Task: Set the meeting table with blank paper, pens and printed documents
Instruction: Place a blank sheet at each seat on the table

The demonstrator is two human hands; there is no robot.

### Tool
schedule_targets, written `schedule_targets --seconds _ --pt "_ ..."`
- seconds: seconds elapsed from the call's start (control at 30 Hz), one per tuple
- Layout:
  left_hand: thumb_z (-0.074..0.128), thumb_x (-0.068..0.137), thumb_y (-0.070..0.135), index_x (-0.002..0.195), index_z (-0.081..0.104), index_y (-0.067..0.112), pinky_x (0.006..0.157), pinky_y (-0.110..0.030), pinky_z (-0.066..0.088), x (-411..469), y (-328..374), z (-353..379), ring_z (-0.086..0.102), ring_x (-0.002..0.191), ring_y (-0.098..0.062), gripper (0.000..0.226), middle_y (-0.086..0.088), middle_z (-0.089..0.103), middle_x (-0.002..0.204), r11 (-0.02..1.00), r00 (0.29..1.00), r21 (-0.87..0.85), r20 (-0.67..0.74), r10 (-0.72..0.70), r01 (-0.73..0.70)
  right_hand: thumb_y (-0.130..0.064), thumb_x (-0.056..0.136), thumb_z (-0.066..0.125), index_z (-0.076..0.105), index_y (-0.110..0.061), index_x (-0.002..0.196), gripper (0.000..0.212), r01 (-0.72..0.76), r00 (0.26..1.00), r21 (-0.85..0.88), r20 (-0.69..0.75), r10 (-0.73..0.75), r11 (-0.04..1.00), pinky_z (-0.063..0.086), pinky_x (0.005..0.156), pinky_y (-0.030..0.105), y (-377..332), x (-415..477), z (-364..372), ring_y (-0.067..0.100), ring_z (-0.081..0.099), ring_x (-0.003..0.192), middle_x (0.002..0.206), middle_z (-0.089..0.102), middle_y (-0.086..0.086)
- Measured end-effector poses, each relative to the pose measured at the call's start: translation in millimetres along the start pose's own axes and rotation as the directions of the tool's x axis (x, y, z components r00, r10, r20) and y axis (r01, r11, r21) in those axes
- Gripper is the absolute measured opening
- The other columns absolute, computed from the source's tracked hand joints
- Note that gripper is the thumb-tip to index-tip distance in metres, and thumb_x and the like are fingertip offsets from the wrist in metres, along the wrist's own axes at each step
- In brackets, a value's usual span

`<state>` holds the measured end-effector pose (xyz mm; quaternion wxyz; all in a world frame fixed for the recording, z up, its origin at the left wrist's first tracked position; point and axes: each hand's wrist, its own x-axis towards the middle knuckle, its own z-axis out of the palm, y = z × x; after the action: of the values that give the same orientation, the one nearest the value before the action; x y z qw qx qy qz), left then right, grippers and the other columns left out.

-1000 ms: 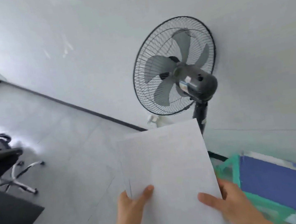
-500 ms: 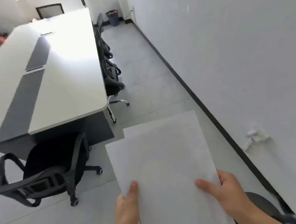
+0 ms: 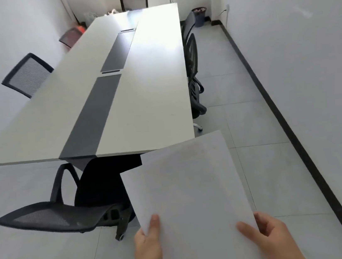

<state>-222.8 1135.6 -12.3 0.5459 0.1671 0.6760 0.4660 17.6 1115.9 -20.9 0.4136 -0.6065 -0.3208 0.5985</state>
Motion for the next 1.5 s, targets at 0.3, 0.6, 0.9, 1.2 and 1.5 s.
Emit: schedule_targets --seconds 0.3,0.6,0.9,1.2,1.5 --pt "0.055 0.096 0.022 0.088 0.063 0.013 0.061 -0.03 0.051 95 64 53 0.069 0.071 -0.017 0.015 -0.001 0.073 0.079 0.998 0.988 -0.057 -0.153 0.02 -0.029 -0.001 0.079 0.074 0.072 0.0 0.091 0.012 0.01 0.99 -0.126 0.142 0.008 0.992 0.059 0.064 0.027 -59 158 20 0.024 0.074 0.073 0.085 0.077 0.016" --pt "0.055 0.096 0.02 0.099 0.067 0.009 0.077 -0.034 0.053 164 120 65 0.069 0.085 -0.021 0.017 -0.002 0.074 0.09 0.984 0.921 -0.148 -0.389 0.034 -0.099 -0.009 0.083 0.073 0.072 -0.002 0.085 0.007 0.131 0.908 -0.278 0.419 -0.002 0.952 0.057 0.063 0.035 -137 290 88 0.026 0.071 0.071 0.08 0.076 0.014" --pt "0.057 0.095 0.02 0.106 0.064 0.007 0.103 -0.049 0.045 240 140 -12 0.063 0.105 -0.032 0.019 -0.011 0.069 0.106 0.969 0.812 -0.218 -0.583 -0.033 -0.117 -0.009 0.092 0.063 0.068 -0.002 0.084 0.011 0.172 0.91 -0.383 0.414 0.003 0.908 0.05 0.057 0.03 -157 397 208 0.02 0.065 0.062 0.075 0.072 0.01" --pt "0.057 0.095 0.017 0.12 0.059 -0.007 0.097 -0.042 0.045 336 190 -121 0.061 0.104 -0.034 0.035 -0.018 0.064 0.11 0.964 0.798 -0.23 -0.602 -0.031 -0.136 -0.013 0.088 0.056 0.064 0.001 0.083 0.017 -0.075 0.997 -0.606 -0.019 0.08 0.792 0.044 0.062 0.033 -119 539 324 0.028 0.056 0.067 0.084 0.067 0.021" --pt "0.056 0.096 0.022 0.115 0.065 0.007 0.096 -0.048 0.05 397 236 -138 0.068 0.1 -0.028 0.027 -0.009 0.072 0.109 0.978 0.925 -0.207 -0.375 -0.057 -0.024 -0.024 0.084 0.056 0.063 -0.014 0.083 0.012 -0.147 0.989 -0.86 -0.114 0.098 0.489 0.051 0.075 0.038 -112 567 335 0.033 0.063 0.086 0.094 0.07 0.012"
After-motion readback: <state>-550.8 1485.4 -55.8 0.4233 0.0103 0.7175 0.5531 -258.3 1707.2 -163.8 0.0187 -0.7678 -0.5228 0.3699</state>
